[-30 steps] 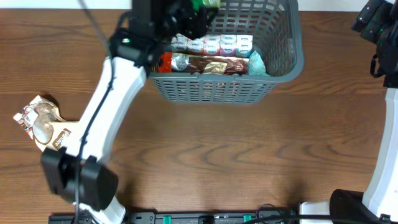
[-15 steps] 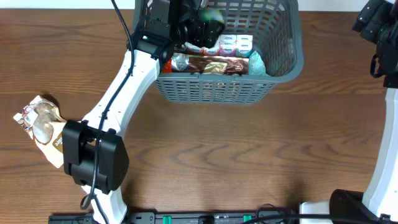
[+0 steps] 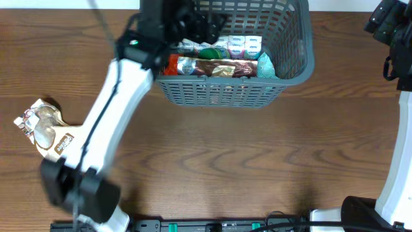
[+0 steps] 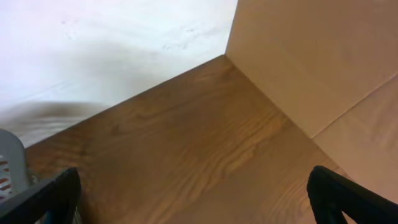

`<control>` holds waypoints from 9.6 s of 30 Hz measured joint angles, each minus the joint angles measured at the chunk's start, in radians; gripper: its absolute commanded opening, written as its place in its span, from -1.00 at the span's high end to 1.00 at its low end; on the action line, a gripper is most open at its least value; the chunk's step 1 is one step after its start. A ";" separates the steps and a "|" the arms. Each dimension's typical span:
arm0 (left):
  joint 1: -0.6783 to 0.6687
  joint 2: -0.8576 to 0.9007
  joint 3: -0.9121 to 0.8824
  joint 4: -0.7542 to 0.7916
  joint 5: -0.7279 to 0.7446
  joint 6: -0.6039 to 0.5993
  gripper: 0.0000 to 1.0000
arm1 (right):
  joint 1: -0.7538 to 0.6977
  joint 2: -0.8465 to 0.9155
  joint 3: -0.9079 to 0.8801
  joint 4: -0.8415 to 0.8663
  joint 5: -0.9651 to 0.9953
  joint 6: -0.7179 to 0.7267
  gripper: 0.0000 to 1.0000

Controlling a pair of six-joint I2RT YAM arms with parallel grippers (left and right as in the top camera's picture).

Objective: Pack container

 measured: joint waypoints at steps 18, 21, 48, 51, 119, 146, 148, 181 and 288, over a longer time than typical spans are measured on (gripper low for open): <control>0.491 -0.483 0.160 -1.098 -0.759 -0.354 -0.97 | 0.000 0.000 0.000 0.000 0.000 0.000 -0.99; 0.556 -0.436 0.103 -1.142 -0.736 -0.398 -0.97 | 0.000 0.000 0.000 0.000 0.000 0.000 -0.98; 0.811 0.167 -0.174 -0.792 -0.566 -0.368 -0.97 | 0.000 0.000 0.000 0.000 0.000 0.000 -0.98; 0.813 0.181 -0.174 -0.750 -0.565 -0.332 -0.97 | 0.000 0.000 0.000 0.000 0.000 0.000 -0.98; 0.937 0.183 -0.539 -0.274 -0.415 -0.119 0.73 | 0.000 0.000 0.000 0.000 0.000 0.000 -0.98; 0.938 -0.109 -0.429 -0.328 -0.187 -0.087 0.89 | 0.000 0.000 0.000 0.000 0.000 0.000 -0.99; 0.940 -0.187 -0.385 -0.320 -0.136 -0.091 0.89 | 0.000 0.000 0.000 0.000 0.000 0.000 -0.98; 0.188 -0.203 -0.111 0.483 0.604 -0.101 0.89 | 0.000 0.000 0.000 0.000 0.000 0.000 -0.98; 0.168 -0.366 -0.064 -0.248 -1.040 0.112 -0.97 | 0.000 0.000 0.000 -0.002 0.000 0.000 -0.99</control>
